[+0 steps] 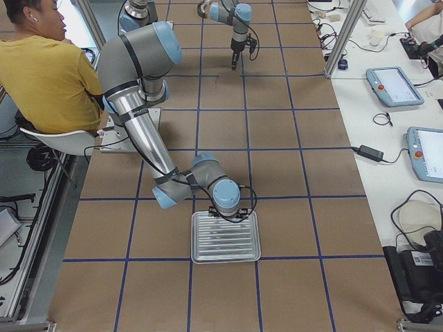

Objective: Place bearing gear from tray to pile

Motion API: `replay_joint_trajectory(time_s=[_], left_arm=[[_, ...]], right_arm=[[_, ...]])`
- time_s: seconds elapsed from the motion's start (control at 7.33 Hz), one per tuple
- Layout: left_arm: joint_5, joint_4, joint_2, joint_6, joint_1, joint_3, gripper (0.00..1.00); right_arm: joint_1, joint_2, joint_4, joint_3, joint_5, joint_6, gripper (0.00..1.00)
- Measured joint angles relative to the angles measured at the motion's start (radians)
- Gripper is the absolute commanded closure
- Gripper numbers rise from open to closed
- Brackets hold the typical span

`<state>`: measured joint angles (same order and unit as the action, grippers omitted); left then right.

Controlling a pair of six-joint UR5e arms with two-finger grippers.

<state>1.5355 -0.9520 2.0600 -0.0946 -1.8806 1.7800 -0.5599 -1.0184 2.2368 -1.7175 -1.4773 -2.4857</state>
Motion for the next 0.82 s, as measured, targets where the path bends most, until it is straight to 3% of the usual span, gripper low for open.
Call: replay_joint_trajectory(time_s=[0.14, 0.27, 0.55, 0.82], left_arm=[[0.004, -0.015, -0.018, 0.002, 0.012, -0.008, 1.00], [0.007, -0.051, -0.038, 0.007, 0.045, -0.032, 1.00], [0.021, -0.203, -0.087, 0.082, 0.202, -0.121, 1.00], [0.034, -0.305, -0.128, 0.288, 0.422, -0.152, 1.00]], right_arm=[[0.000, -0.001, -0.004, 0.000, 0.000, 0.002, 0.35], [0.000, -0.002, -0.005, 0.000, 0.001, 0.003, 0.49], [-0.001, -0.004, -0.006, 0.001, 0.000, 0.007, 0.87], [-0.018, -0.021, -0.005, 0.002, -0.001, 0.013, 0.94]])
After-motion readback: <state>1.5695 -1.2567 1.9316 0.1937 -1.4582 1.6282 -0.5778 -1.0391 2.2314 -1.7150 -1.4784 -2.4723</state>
